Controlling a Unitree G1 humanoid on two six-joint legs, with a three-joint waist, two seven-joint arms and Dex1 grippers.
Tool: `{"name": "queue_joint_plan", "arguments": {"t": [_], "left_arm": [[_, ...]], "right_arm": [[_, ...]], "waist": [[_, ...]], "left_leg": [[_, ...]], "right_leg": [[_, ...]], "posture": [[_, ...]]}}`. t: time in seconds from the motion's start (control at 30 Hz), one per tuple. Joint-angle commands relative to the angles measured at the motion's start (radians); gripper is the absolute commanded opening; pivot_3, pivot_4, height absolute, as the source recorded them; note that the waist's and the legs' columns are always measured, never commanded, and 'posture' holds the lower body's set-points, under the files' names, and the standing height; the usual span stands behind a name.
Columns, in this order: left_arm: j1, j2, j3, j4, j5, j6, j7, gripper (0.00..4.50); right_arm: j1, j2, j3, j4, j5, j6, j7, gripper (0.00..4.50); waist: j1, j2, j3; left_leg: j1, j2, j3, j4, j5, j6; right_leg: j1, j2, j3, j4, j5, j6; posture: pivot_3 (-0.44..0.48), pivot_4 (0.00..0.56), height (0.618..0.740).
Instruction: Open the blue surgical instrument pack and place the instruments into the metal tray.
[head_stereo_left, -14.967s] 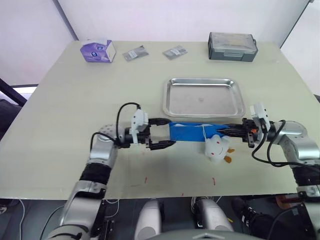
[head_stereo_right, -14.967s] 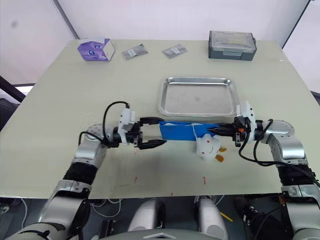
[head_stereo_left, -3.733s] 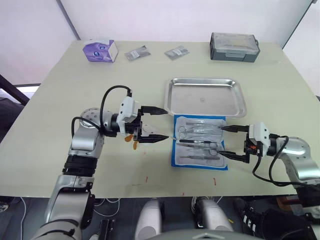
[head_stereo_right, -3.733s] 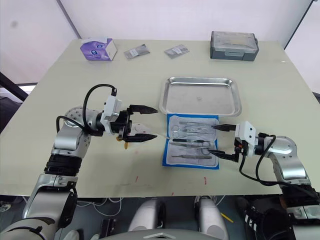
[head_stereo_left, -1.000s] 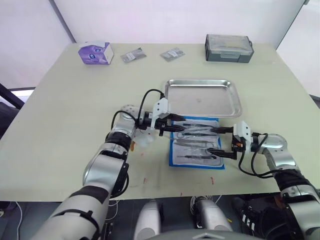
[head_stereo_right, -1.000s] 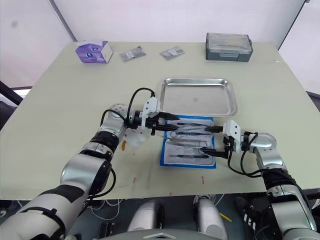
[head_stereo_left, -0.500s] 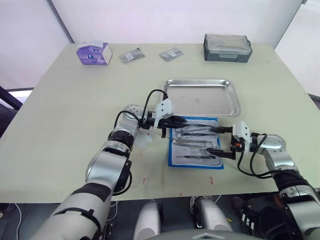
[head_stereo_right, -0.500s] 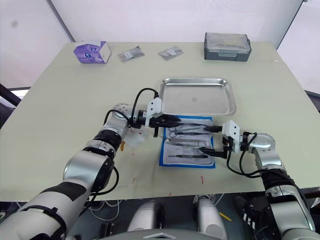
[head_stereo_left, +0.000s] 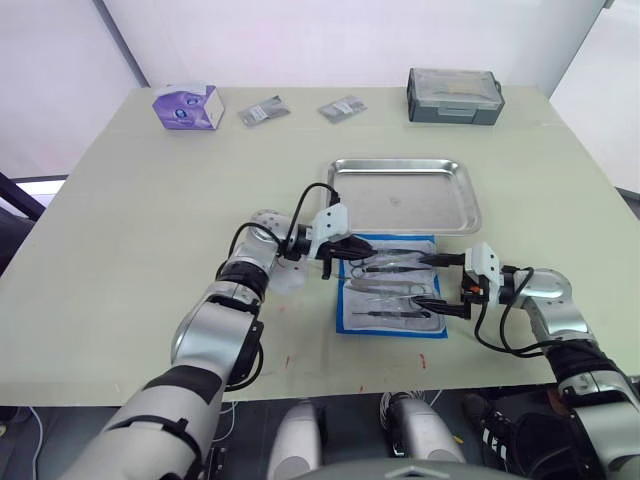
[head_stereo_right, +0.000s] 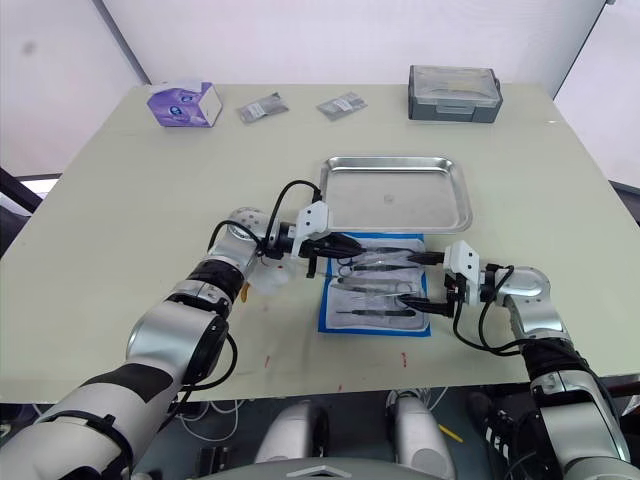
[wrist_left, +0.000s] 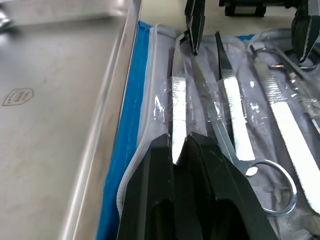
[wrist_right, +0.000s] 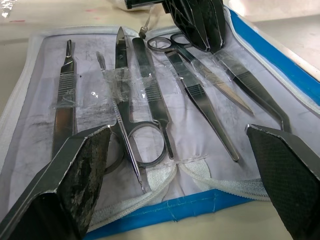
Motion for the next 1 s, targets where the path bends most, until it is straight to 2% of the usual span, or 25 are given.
{"name": "queue_joint_plan", "arguments": {"t": [0.03,0.37,0.57,1.0], "left_arm": [[-0.023,0.001,-0.017,0.019,0.036,-0.005,0.046,0.61],[-0.029,-0.001,-0.039,0.036,0.073,-0.001,0.059,0.61],[-0.042,-0.006,-0.043,0.048,0.071,0.066,0.024,0.61],[-0.053,-0.002,-0.088,0.053,0.127,0.049,0.037,0.61]], "right_arm": [[0.043,0.011,0.051,0.033,-0.06,0.014,-0.01,4.5],[0.048,0.016,0.053,0.029,-0.059,0.016,-0.011,4.5],[0.05,0.016,0.053,0.026,-0.06,0.017,-0.008,4.5],[0.053,0.021,0.055,0.023,-0.06,0.017,-0.01,4.5]], "waist": [[0.0,0.0,0.0],[0.0,-0.001,-0.002],[0.0,-0.001,-0.002],[0.0,-0.002,-0.004]], "left_leg": [[0.0,0.0,0.0,0.0,0.0,0.0],[0.0,0.0,0.0,0.0,0.0,0.0],[0.0,0.0,0.0,0.0,0.0,0.0],[0.001,0.0,0.0,0.0,0.0,0.0]], "right_leg": [[0.0,0.0,0.0,0.0,0.0,0.0],[0.0,0.0,0.0,0.0,0.0,0.0],[0.0,0.0,0.0,0.0,0.0,0.0],[0.001,0.0,0.0,0.0,0.0,0.0]], "posture": [[0.0,0.15,0.731],[0.0,0.15,0.731],[0.0,0.15,0.731],[0.0,0.15,0.731]]}}
